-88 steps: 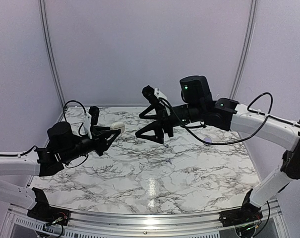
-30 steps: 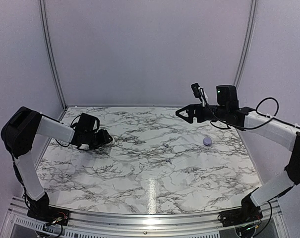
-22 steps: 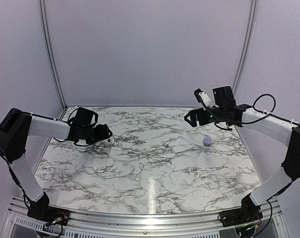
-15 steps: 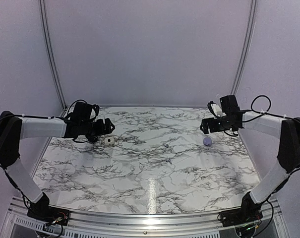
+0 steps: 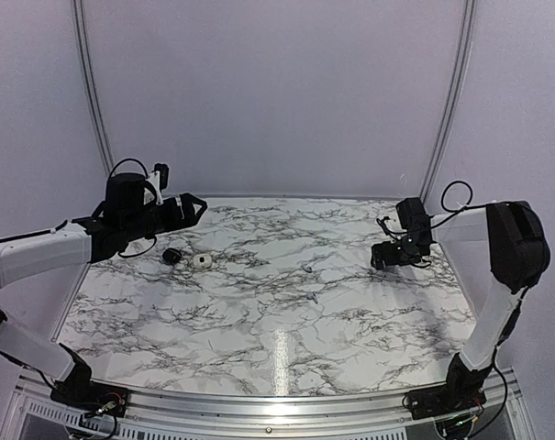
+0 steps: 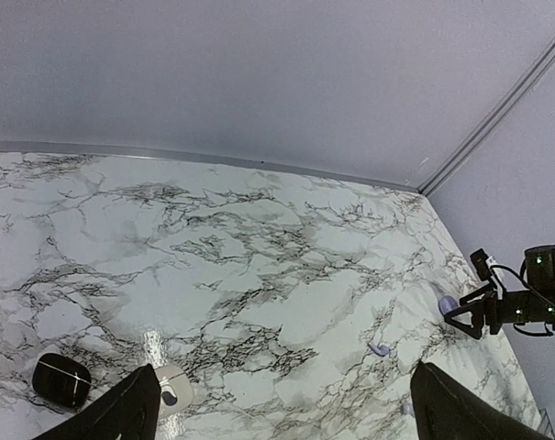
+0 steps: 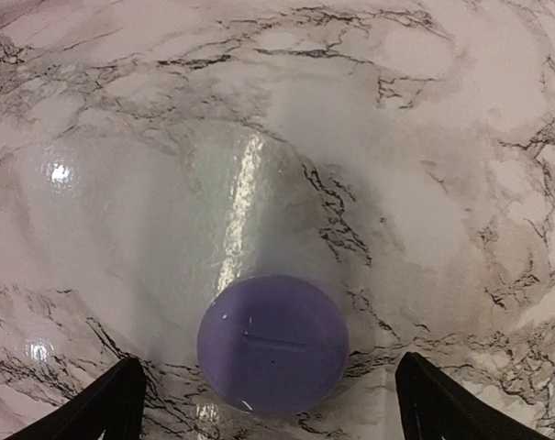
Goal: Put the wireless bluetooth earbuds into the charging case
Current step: Pick up the charging case from the center of the board.
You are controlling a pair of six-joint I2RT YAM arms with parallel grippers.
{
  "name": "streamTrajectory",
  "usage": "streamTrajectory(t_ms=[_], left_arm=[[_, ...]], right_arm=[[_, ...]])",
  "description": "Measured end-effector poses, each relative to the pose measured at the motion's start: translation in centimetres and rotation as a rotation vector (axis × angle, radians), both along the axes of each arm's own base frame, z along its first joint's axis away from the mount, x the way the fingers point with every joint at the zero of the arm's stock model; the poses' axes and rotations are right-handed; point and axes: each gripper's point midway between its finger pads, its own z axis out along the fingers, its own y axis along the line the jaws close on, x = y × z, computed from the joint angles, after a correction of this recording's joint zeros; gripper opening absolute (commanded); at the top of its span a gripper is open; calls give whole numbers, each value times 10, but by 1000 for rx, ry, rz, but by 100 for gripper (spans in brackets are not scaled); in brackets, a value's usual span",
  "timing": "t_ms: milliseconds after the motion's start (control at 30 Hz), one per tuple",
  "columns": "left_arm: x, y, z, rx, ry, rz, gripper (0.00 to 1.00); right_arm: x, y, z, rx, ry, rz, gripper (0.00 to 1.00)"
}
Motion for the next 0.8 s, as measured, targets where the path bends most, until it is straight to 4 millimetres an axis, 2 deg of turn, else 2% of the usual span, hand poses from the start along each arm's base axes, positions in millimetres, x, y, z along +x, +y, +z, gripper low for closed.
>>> streamTrajectory(t_ms=[200, 500, 800], left_arm=[[-3, 2, 15, -50, -10, 15, 99], [8, 2, 42, -119, 31, 80, 99], [8, 6, 36, -107, 56, 102, 99]], right_arm=[[0, 0, -13, -9, 28, 5, 87], [6, 1, -14, -13, 18, 23, 63], [7, 3, -14, -11, 17, 32, 51]])
